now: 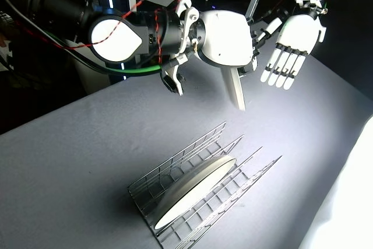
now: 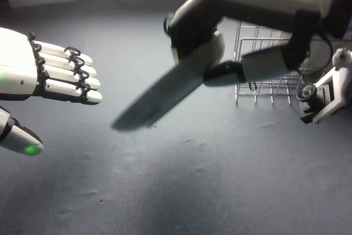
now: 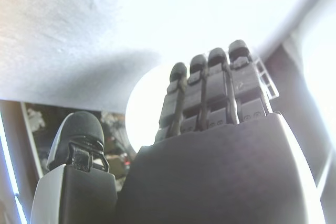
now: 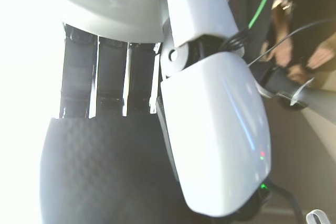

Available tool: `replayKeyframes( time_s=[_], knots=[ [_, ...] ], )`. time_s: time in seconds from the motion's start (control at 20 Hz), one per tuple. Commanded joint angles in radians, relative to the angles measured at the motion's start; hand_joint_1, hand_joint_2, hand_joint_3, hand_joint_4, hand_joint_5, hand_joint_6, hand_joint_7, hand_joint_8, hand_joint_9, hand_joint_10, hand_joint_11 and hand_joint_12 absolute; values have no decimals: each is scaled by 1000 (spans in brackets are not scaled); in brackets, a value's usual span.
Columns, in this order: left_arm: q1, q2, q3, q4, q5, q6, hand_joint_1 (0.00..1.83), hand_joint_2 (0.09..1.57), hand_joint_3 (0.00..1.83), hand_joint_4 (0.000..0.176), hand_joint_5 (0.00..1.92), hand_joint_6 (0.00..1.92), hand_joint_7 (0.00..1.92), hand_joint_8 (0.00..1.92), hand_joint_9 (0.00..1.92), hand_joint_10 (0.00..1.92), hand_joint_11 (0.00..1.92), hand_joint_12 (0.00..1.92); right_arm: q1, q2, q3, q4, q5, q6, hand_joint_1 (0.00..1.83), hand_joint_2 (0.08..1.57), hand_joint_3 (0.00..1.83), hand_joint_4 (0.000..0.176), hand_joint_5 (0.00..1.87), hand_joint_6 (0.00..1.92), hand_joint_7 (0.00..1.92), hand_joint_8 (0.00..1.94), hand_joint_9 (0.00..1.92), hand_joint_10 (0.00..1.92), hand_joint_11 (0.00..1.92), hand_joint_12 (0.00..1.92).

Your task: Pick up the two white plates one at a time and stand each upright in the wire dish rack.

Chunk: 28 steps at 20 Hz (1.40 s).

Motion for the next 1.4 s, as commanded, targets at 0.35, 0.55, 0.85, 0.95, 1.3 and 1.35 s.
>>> replayKeyframes(
  time_s=[0.35, 0.55, 0.85, 0.95, 1.3, 1.35],
  knots=[
    [-12, 20, 32, -63, -36, -2, 0, 1208, 0, 0, 105, 6, 78, 6, 39, 6, 0, 0, 52, 51, -34, 246, 141, 31, 1386, 1075, 1, 0, 975, 1012, 1115, 746, 978, 988, 926, 944],
    [-27, 20, 27, -63, -38, -12, 0, 1216, 2, 0, 126, 11, 89, 7, 44, 5, 14, 6, 54, 81, -38, 357, 140, 39, 1388, 1073, 1, 0, 954, 990, 1078, 773, 1045, 968, 922, 963],
    [-45, 20, 17, -62, -51, -16, 0, 1211, 0, 0, 132, 9, 112, 12, 73, 12, 40, 20, 54, 120, -40, 503, 124, 56, 1416, 1053, 3, 0, 964, 935, 1116, 674, 1125, 853, 923, 1107],
    [-45, 20, 10, -58, -52, -16, 0, 1211, 0, 0, 127, 5, 113, 10, 74, 11, 42, 22, 55, 133, -43, 549, 110, 63, 1394, 1058, 1, 0, 969, 942, 1090, 719, 1122, 895, 981, 907],
    [-56, 15, 9, -58, -52, -16, 0, 1213, 1, 0, 125, 2, 105, 2, 66, 3, 18, 14, 50, 181, -74, 594, 87, 67, 1393, 1055, 0, 0, 1009, 877, 1091, 724, 1105, 923, 950, 925],
    [-56, 15, 10, -57, -52, -16, 0, 1213, 1, 0, 124, 2, 99, 0, 62, 2, 19, 15, 48, 186, -74, 595, 86, 67, 1395, 1051, 0, 0, 1015, 866, 1100, 714, 1116, 901, 957, 901]
  ],
)
